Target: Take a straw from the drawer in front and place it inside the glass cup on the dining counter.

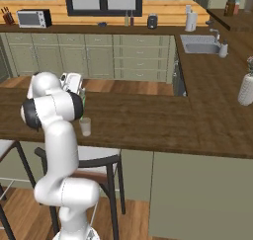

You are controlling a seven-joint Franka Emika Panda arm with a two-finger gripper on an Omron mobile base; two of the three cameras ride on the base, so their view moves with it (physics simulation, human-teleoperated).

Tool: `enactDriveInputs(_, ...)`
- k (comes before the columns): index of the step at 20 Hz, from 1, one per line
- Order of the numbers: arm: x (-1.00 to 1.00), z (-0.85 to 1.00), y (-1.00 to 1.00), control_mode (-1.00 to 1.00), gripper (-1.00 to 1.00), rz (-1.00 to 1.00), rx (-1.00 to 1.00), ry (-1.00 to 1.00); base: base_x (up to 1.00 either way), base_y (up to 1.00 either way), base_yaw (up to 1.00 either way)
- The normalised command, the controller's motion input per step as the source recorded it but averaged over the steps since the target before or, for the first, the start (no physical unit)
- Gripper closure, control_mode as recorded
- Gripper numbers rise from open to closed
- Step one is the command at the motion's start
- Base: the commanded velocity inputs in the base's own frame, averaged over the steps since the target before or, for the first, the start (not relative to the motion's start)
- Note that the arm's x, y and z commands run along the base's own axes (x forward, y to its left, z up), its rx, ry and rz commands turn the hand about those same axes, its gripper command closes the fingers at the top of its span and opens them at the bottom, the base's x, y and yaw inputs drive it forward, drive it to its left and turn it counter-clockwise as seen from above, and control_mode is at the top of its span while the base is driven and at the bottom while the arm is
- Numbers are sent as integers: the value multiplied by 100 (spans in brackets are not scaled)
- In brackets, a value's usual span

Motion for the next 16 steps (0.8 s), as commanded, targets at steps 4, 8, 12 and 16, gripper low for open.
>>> enactDriveInputs(4,3,-25,6,-100,100,0,0,0,0,0,0)
enactDriveInputs(8,0,-23,0,-100,100,0,-3,-1,0,0,0)
enactDriveInputs(12,5,-13,0,-100,100,0,-4,-6,0,0,0)
enactDriveInputs(16,9,-3,0,-100,100,0,-2,-9,0,0,0)
